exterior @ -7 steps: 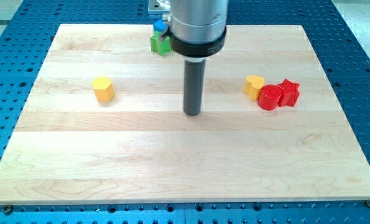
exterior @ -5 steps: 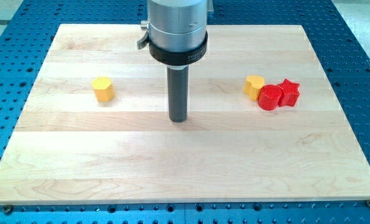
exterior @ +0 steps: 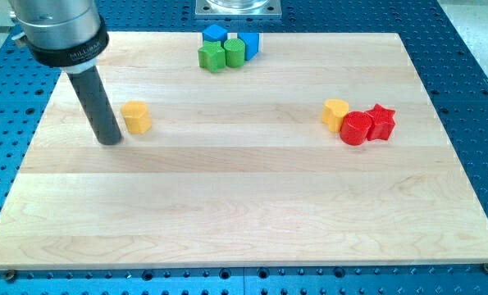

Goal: Push the hexagon into the heart

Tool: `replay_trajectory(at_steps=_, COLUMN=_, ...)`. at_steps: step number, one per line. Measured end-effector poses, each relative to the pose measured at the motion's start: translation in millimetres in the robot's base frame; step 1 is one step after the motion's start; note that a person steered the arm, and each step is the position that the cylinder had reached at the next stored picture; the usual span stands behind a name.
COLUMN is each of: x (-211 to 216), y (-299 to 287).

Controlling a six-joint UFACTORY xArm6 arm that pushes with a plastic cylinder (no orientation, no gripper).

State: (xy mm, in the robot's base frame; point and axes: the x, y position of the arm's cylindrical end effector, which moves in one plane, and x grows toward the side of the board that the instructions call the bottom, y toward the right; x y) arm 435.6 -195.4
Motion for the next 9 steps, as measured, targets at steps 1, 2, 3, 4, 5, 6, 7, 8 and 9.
replay_trajectory(at_steps=1, x=-20.2, y=-10.2)
replay_trajectory(at_steps=2, x=-25.2, y=47.7)
replay_trajectory(at_steps=3, x=-25.1, y=164.9)
replay_trajectory(at_steps=4, x=-10.0, y=195.5)
replay_trajectory(at_steps=5, x=5.5, y=172.7)
replay_trajectory(at_steps=6, x=10.0, y=232.6)
replay_trajectory(at_steps=7, x=13.9, y=283.2)
replay_trajectory(at_steps=8, x=20.6, y=240.9)
replay_trajectory(at_steps=9, x=20.6, y=239.4)
